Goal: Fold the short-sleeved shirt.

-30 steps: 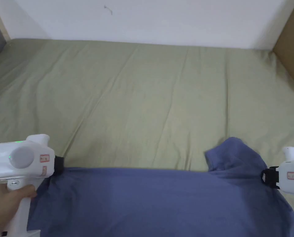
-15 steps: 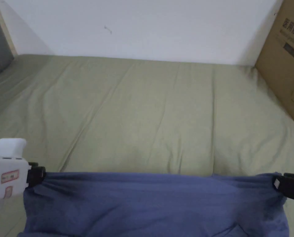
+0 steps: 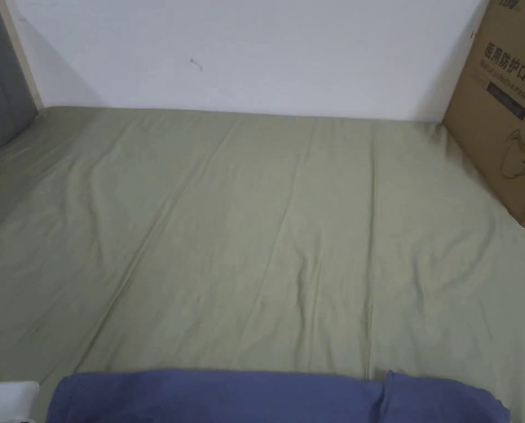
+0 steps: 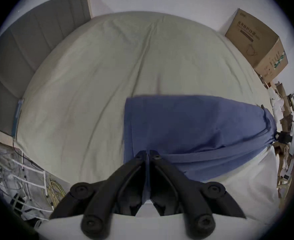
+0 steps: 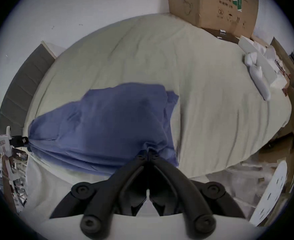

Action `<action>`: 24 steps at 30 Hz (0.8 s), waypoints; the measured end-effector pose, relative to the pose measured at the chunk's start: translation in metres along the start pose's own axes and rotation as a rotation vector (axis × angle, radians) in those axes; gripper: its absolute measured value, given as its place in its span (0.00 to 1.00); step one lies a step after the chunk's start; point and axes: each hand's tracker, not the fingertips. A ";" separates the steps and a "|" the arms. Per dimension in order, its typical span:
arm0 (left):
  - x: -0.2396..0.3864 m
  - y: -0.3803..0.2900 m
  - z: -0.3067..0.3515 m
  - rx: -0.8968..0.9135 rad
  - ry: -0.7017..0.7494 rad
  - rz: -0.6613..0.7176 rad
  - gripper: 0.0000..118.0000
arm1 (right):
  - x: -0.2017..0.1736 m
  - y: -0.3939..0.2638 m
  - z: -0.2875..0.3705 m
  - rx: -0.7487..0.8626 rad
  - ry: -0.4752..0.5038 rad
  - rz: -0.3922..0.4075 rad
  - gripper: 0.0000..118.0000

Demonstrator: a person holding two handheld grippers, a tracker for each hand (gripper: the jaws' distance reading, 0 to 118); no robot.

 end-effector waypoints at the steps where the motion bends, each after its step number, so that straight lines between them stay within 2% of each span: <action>1: -0.006 -0.002 -0.003 -0.006 -0.012 0.019 0.06 | -0.001 -0.001 0.001 0.025 -0.005 0.018 0.05; 3: -0.005 0.000 0.000 0.006 -0.009 0.035 0.10 | -0.006 0.003 0.005 0.070 -0.054 0.040 0.15; 4: -0.004 0.003 0.001 0.007 -0.006 0.033 0.22 | -0.008 0.006 0.006 0.070 -0.092 0.061 0.37; 5: -0.008 0.004 0.002 0.006 0.008 0.030 0.39 | -0.009 0.010 0.008 0.064 -0.108 0.071 0.58; 6: -0.007 0.006 0.004 0.009 0.024 0.026 0.67 | -0.011 0.013 0.012 0.074 -0.095 0.073 0.65; 7: -0.007 0.009 0.009 0.019 0.029 0.023 0.83 | -0.006 0.013 0.014 0.084 -0.098 0.082 0.65; 8: -0.007 0.011 0.015 0.040 0.026 0.026 0.89 | -0.009 0.017 0.018 0.103 -0.091 0.094 0.65; 12: -0.008 0.018 0.037 0.135 -0.088 0.115 0.88 | -0.035 0.035 0.034 0.181 -0.052 0.153 0.65; 13: -0.005 0.016 0.046 0.145 -0.121 0.131 0.87 | -0.045 0.039 0.035 0.192 -0.023 0.159 0.62; 14: -0.004 0.016 0.049 0.151 -0.154 0.143 0.82 | -0.053 0.042 0.036 0.203 0.016 0.166 0.54; 15: -0.003 0.015 0.051 0.154 -0.172 0.140 0.54 | -0.064 0.046 0.035 0.213 0.049 0.170 0.29; 16: -0.003 0.013 0.049 0.149 -0.188 0.134 0.22 | -0.080 0.047 0.027 0.221 0.036 0.165 0.04; 17: -0.002 0.009 0.043 0.144 -0.176 0.137 0.01 | -0.092 0.047 0.019 0.223 0.031 0.172 0.00; 19: -0.003 0.002 0.035 0.125 -0.161 0.148 0.01 | -0.120 0.049 0.003 0.199 0.072 0.215 0.00; 21: -0.015 -0.009 0.030 0.122 -0.177 0.180 0.02 | -0.142 0.048 -0.009 0.181 0.128 0.197 0.00; 23: -0.029 -0.017 0.031 0.151 -0.217 0.275 0.02 | -0.165 0.047 -0.016 0.163 0.183 0.206 0.00; 24: -0.038 -0.020 0.031 0.174 -0.232 0.324 0.08 | -0.175 0.046 -0.019 0.166 0.189 0.220 0.00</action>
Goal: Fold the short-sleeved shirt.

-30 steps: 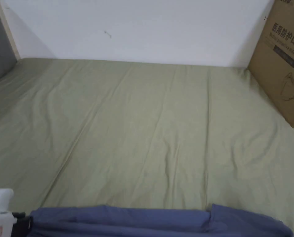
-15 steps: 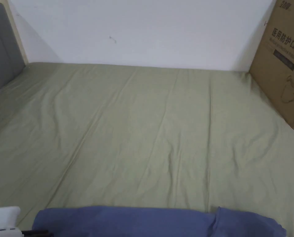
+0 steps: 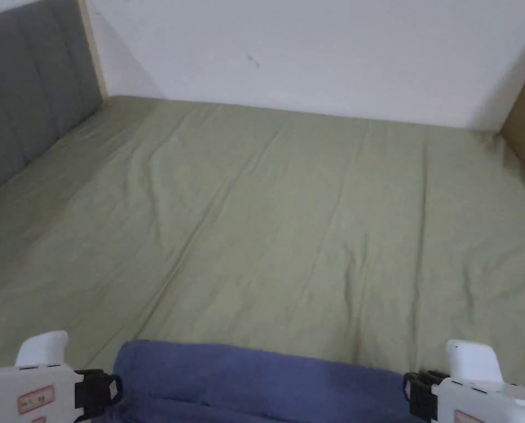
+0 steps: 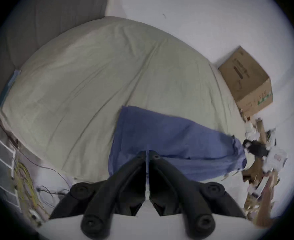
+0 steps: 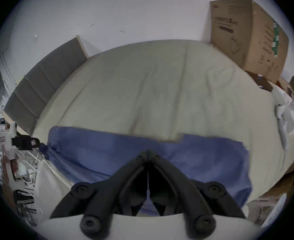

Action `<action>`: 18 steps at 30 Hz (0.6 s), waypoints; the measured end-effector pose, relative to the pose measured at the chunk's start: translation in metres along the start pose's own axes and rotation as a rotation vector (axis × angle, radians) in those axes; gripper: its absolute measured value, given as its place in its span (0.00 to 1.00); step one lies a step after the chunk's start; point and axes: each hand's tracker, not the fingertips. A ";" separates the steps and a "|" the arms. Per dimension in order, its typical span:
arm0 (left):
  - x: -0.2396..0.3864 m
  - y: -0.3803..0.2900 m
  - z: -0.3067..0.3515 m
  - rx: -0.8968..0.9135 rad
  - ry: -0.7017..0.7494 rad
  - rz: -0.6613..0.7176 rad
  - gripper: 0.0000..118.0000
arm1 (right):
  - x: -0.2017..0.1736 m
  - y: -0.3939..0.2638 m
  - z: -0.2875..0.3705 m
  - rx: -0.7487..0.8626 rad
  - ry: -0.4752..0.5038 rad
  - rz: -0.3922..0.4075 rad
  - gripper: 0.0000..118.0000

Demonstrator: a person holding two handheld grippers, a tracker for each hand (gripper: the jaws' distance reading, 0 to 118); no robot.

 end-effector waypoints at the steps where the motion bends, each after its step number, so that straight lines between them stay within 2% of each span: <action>1: -0.011 0.002 0.008 0.024 -0.034 0.058 0.26 | -0.010 0.000 -0.005 -0.007 0.013 0.023 0.00; 2: -0.020 0.003 0.009 0.021 -0.069 0.104 0.54 | -0.017 0.001 -0.009 -0.018 0.024 0.051 0.00; 3: -0.030 0.003 0.007 0.010 -0.100 0.152 0.89 | -0.027 0.004 -0.010 -0.021 0.026 0.076 0.00; 4: -0.038 0.001 0.003 -0.005 -0.131 0.183 1.00 | -0.034 0.005 -0.014 -0.031 0.032 0.097 0.00; 10: -0.059 -0.011 -0.031 -0.082 -0.195 0.307 0.99 | -0.056 0.006 -0.021 -0.064 0.052 0.142 0.00; 13: -0.071 -0.017 -0.059 -0.106 -0.312 0.417 0.99 | -0.057 0.004 -0.023 -0.082 0.050 0.142 0.00; 16: -0.076 -0.014 -0.063 -0.091 -0.431 0.469 0.98 | -0.052 0.002 -0.025 -0.101 0.040 0.141 0.00; 17: -0.075 -0.016 -0.063 -0.116 -0.470 0.493 0.93 | -0.052 0.003 -0.024 -0.104 0.035 0.137 0.00; 18: -0.079 -0.017 -0.066 -0.129 -0.479 0.516 0.69 | -0.051 0.002 -0.025 -0.106 0.035 0.137 0.00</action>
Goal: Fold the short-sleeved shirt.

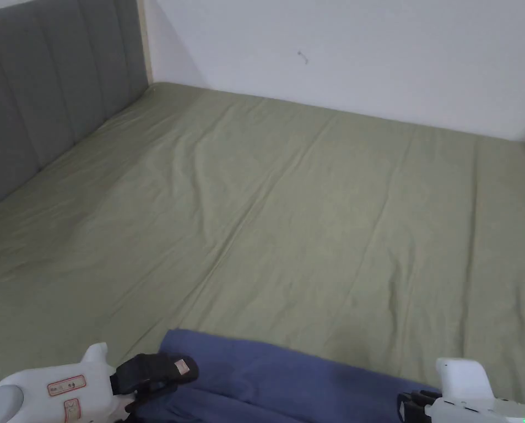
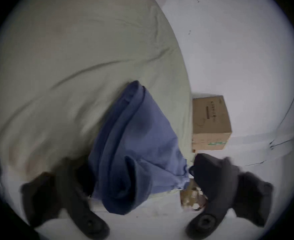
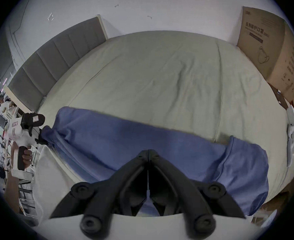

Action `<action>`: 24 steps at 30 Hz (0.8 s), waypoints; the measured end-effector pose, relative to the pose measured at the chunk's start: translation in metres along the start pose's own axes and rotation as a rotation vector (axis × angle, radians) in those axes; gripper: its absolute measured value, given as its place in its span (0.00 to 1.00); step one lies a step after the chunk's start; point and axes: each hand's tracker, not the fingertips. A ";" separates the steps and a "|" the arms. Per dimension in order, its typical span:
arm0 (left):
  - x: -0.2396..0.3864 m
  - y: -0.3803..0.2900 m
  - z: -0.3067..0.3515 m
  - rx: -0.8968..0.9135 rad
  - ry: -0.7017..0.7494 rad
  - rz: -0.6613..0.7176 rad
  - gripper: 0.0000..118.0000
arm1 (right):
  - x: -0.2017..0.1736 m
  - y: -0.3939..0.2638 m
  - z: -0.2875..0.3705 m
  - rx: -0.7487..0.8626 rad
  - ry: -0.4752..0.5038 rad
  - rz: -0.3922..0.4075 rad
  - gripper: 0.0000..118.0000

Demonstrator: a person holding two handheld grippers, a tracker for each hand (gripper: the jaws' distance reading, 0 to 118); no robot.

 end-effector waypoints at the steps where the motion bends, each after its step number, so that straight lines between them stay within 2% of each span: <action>1: -0.006 0.002 -0.002 -0.009 -0.004 0.025 0.32 | 0.001 -0.001 0.000 -0.002 -0.001 -0.003 0.00; 2: -0.014 0.002 -0.010 -0.026 0.048 0.051 0.10 | 0.002 -0.001 -0.001 -0.004 -0.003 -0.011 0.00; 3: -0.021 0.003 -0.014 -0.051 0.106 0.043 0.10 | 0.002 -0.001 -0.001 -0.008 -0.004 -0.019 0.00; 4: -0.022 0.003 -0.011 -0.056 0.103 0.029 0.10 | 0.002 -0.001 -0.001 -0.012 -0.004 -0.024 0.00; 5: -0.019 0.005 -0.005 -0.019 0.032 0.049 0.10 | 0.007 -0.003 -0.002 -0.014 -0.006 -0.026 0.00; 6: -0.014 0.007 0.002 -0.011 0.048 0.050 0.10 | 0.009 -0.004 -0.002 -0.012 -0.008 -0.025 0.00; 12: 0.005 0.031 0.024 0.011 0.163 -0.078 0.10 | 0.009 -0.005 -0.003 -0.016 -0.035 -0.005 0.00; 16: 0.002 0.054 0.063 0.126 0.248 -0.111 0.10 | 0.020 -0.007 0.007 0.004 -0.032 -0.050 0.00; 17: 0.001 0.058 0.072 0.151 0.266 -0.100 0.10 | 0.046 -0.013 0.009 0.003 -0.034 -0.057 0.00; 20: 0.005 0.062 0.088 0.168 0.331 -0.124 0.10 | 0.062 -0.023 0.006 -0.008 -0.050 -0.069 0.00; 21: 0.009 0.061 0.088 0.157 0.332 -0.138 0.10 | 0.053 -0.020 0.012 -0.010 -0.055 -0.073 0.00; 24: 0.038 0.047 0.081 0.172 0.366 -0.217 0.10 | 0.060 -0.025 0.013 -0.008 -0.057 -0.112 0.00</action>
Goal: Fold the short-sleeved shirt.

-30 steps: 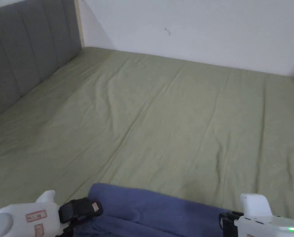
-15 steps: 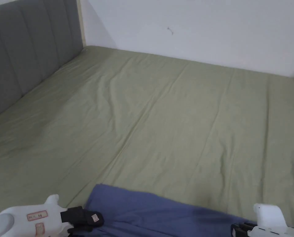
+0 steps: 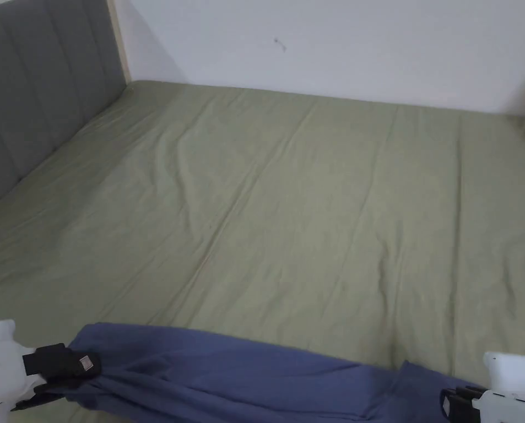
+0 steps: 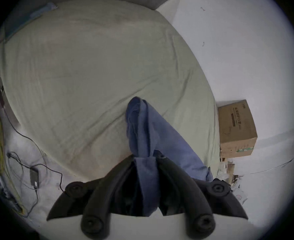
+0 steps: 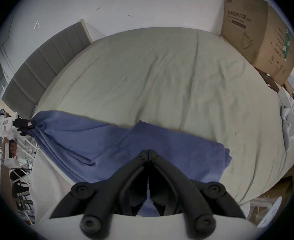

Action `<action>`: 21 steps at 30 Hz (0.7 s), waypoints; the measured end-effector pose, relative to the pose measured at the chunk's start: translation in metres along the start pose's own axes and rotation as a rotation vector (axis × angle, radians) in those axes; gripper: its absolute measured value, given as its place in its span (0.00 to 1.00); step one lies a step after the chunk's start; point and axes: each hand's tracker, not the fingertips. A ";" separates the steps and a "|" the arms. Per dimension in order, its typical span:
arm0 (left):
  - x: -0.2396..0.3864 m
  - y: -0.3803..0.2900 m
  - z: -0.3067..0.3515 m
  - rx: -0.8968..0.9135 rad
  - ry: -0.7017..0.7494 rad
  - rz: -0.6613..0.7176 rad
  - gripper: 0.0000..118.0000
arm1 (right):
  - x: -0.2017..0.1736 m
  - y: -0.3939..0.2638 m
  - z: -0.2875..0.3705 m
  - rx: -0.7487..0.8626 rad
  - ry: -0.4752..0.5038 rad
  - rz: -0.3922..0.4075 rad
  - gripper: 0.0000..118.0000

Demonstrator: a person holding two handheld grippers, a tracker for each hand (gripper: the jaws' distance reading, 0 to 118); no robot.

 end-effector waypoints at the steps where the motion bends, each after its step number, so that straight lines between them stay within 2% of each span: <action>1: 0.015 -0.001 0.002 0.014 0.013 -0.047 0.10 | 0.001 -0.002 0.005 0.003 0.004 -0.017 0.00; 3: 0.057 -0.008 0.007 0.024 0.004 -0.140 0.10 | 0.005 -0.005 0.008 0.010 0.010 -0.041 0.00; 7: 0.139 -0.024 0.006 0.017 -0.114 -0.362 0.10 | 0.012 -0.007 0.013 0.026 0.000 -0.060 0.00; 10: 0.195 -0.055 -0.016 -0.058 -0.198 -0.521 0.10 | 0.018 -0.009 0.014 0.037 0.008 -0.093 0.00; 13: 0.229 -0.096 -0.056 -0.177 -0.220 -0.669 0.10 | 0.022 -0.015 0.016 0.044 0.011 -0.110 0.00; 17: 0.236 -0.145 -0.122 -0.394 -0.276 -0.593 0.12 | 0.032 -0.023 0.019 0.037 0.006 -0.129 0.00; 18: 0.234 -0.153 -0.135 -0.429 -0.260 -0.562 0.23 | 0.035 -0.025 0.021 0.035 0.003 -0.130 0.00; 19: 0.233 -0.161 -0.140 -0.446 -0.228 -0.535 0.40 | 0.038 -0.027 0.024 0.032 -0.001 -0.132 0.00; 21: 0.229 -0.168 -0.147 -0.442 -0.202 -0.482 0.84 | 0.044 -0.029 0.027 0.036 -0.014 -0.144 0.00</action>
